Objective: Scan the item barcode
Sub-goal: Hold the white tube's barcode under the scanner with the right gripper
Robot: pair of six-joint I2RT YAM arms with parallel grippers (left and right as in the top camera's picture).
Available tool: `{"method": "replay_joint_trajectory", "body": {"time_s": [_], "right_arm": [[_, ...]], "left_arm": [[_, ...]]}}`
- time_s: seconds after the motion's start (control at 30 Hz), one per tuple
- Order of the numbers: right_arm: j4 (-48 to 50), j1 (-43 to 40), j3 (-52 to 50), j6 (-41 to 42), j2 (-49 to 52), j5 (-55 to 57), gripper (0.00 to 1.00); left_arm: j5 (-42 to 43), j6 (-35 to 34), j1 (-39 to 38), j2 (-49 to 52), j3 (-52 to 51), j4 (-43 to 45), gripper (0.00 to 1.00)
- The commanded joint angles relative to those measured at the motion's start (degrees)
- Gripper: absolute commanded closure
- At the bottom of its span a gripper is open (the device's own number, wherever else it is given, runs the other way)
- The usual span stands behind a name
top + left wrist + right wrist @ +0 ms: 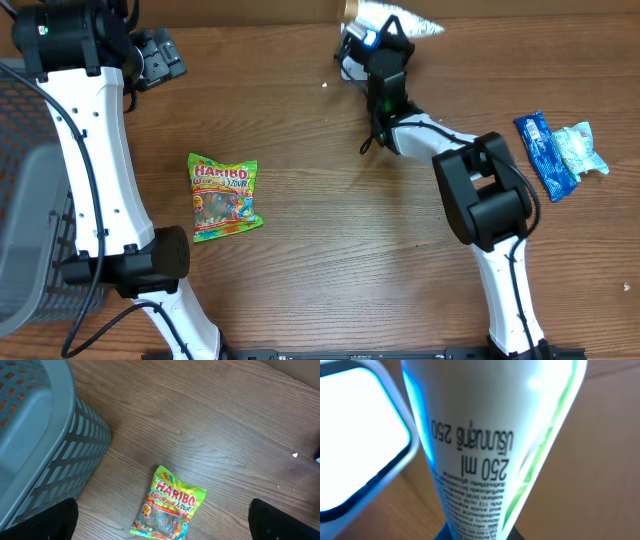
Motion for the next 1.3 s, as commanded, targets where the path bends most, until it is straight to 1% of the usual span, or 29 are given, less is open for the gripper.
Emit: {"method": "replay_joint_trajectory", "body": {"time_s": [0.0,0.2,0.3,0.37,0.5,0.6,0.7,0.93,1.0,1.07,1.17,1.27], "right_arm": [[4.0,0.1,1.5,-1.2,0.4,-0.3,0.96],[3.2,-0.5,5.7,-0.7,3.5,-1.7,0.96],[0.7,-1.3,8.8,-0.1,4.2,-2.4,0.96],[-0.8,-1.7,9.7,1.3,4.2,-3.1,0.96],[-3.1,-2.4,10.0,1.4,4.2,-2.9,0.96],[-5.3,-3.0,10.0,-0.6,4.2,-2.4,0.96],[-5.2,-3.0,10.0,-2.5,4.8,-1.6,0.96],[-5.3,-3.0,9.9,-2.8,5.8,-1.3,0.96],[-5.2,-2.7,9.9,-3.9,5.8,-0.9,0.96],[-3.5,-2.1,9.9,-7.3,5.8,-0.3,0.96],[0.3,-1.6,10.0,-7.9,5.7,0.4,0.96],[3.0,-0.6,10.0,-11.5,5.6,1.0,0.96]], "left_arm": [[0.2,0.8,0.2,-0.8,0.2,0.0,0.00],[0.2,0.8,0.1,-0.8,0.2,0.0,0.00],[0.2,0.8,0.1,-0.8,0.2,0.0,0.00],[0.2,0.8,0.1,-0.8,0.2,0.0,0.00],[0.2,0.8,0.1,-0.8,0.2,0.0,0.00],[0.2,0.8,0.1,-0.8,0.2,0.0,0.00],[0.2,0.8,0.1,-0.8,0.2,0.0,0.00],[0.2,0.8,0.1,-0.8,0.2,0.0,0.00],[0.2,0.8,0.1,-0.8,0.2,0.0,0.00],[0.2,0.8,0.1,-0.8,0.2,0.0,0.00],[0.2,0.8,0.1,-0.8,0.2,0.0,0.00],[0.2,0.8,0.1,-0.8,0.2,0.0,0.00]]}}
